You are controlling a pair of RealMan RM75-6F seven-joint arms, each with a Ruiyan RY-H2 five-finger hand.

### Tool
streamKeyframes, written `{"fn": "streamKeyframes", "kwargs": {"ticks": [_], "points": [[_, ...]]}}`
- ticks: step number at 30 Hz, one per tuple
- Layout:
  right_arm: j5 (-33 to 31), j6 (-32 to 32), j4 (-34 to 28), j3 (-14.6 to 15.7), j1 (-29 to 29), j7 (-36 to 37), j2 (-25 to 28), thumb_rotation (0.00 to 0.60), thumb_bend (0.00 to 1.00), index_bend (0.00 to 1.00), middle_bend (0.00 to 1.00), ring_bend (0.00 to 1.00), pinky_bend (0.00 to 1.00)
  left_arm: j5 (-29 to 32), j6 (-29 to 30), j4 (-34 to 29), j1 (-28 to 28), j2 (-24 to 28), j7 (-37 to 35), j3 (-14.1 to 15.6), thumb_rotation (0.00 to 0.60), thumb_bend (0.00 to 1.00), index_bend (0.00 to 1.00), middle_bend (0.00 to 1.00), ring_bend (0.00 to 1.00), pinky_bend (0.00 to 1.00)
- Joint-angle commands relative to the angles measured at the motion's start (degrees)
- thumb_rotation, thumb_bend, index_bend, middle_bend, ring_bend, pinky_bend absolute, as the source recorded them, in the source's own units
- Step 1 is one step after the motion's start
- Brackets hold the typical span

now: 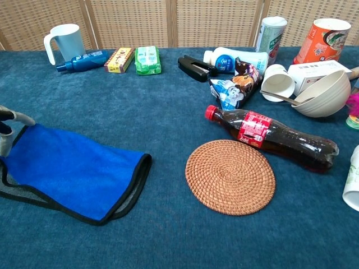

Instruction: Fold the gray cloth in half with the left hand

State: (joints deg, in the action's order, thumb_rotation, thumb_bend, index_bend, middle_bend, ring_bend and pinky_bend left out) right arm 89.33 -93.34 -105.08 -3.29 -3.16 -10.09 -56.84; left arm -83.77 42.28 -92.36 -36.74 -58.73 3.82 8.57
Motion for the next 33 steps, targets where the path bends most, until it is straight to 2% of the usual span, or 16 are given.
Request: {"fn": "streamKeyframes", "kwargs": {"ticks": [1, 17, 22, 33], "points": [[0.0, 0.2, 0.0, 0.1, 0.1, -0.2, -0.1, 0.600, 0.00, 0.00, 0.00, 0.00, 0.00, 0.2, -0.2, 0.1, 0.4, 0.0, 0.2, 0.3, 0.600, 0.34, 0.42, 0.00, 0.00, 0.00], [0.4, -0.1, -0.1, 0.2, 0.0, 0.1, 0.0, 0.600, 0.00, 0.00, 0.00, 0.00, 0.00, -1.1, 1.0, -1.1, 2.3, 1.4, 0.4, 1.6, 0.600, 0.34, 0.44, 0.00, 0.00, 0.00], [0.6, -0.1, 0.0, 0.3, -0.1, 0.2, 0.0, 0.600, 0.00, 0.00, 0.00, 0.00, 0.00, -1.6, 1.4, -1.6, 2.7, 1.8, 0.7, 1.7, 0.600, 0.34, 0.41, 0.00, 0.00, 0.00], [0.6, -0.3, 0.0, 0.3, -0.1, 0.3, 0.1, 0.600, 0.00, 0.00, 0.00, 0.00, 0.00, -1.4, -0.1, -2.6, 2.5, 1.7, 2.5, 1.9, 0.600, 0.34, 0.43, 0.00, 0.00, 0.00]]}}
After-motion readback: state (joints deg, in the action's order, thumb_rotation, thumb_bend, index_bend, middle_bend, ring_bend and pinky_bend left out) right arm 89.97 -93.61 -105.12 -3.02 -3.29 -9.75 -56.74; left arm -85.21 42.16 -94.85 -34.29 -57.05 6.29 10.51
